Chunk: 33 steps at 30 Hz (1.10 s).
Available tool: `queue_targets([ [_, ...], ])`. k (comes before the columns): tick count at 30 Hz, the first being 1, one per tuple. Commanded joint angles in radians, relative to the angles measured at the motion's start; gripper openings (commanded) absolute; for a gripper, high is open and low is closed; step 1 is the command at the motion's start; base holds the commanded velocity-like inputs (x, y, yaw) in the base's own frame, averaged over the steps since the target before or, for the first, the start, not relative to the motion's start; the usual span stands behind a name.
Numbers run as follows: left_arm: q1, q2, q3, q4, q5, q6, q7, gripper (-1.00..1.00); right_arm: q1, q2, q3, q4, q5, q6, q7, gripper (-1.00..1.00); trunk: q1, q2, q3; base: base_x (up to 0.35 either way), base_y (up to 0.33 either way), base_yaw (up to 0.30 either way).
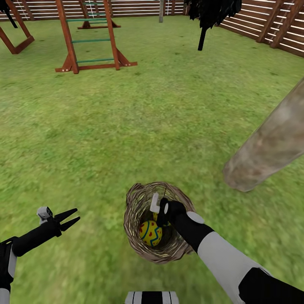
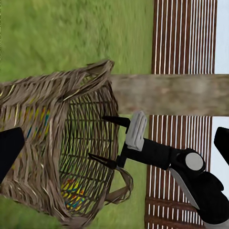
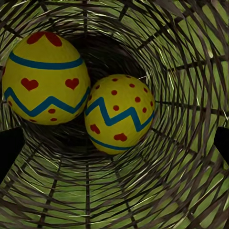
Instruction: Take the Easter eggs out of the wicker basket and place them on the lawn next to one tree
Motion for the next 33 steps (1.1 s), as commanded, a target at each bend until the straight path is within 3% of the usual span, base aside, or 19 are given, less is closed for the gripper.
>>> queue_targets([
  [1, -0.001, 0.000, 0.002, -0.001, -0.011, 0.010, -0.009, 1.00, -0.001, 0.000, 0.001, -0.002, 0.010, 0.000, 0.007, 1.00, 0.000, 0.000, -0.001, 0.000, 0.000, 0.000],
  [16, -0.001, -0.002, 0.001, 0.000, -0.012, 0.010, -0.009, 1.00, -0.010, 0.001, 0.008, -0.016, 0.027, -0.056, 0.007, 1.00, 0.000, 0.000, -0.001, 0.000, 0.000, 0.000],
  [27, -0.001, -0.001, 0.001, -0.001, -0.012, 0.010, -0.009, 1.00, -0.015, 0.000, 0.016, -0.012, 0.036, -0.105, 0.013, 1.00, 0.042, -0.077, -0.035, 0.000, 0.000, 0.000],
  [33, -0.001, 0.000, 0.001, -0.001, -0.012, 0.010, -0.009, 1.00, -0.014, 0.001, 0.054, -0.015, 0.045, -0.117, 0.016, 1.00, 0.065, -0.119, -0.054, 0.000, 0.000, 0.000],
])
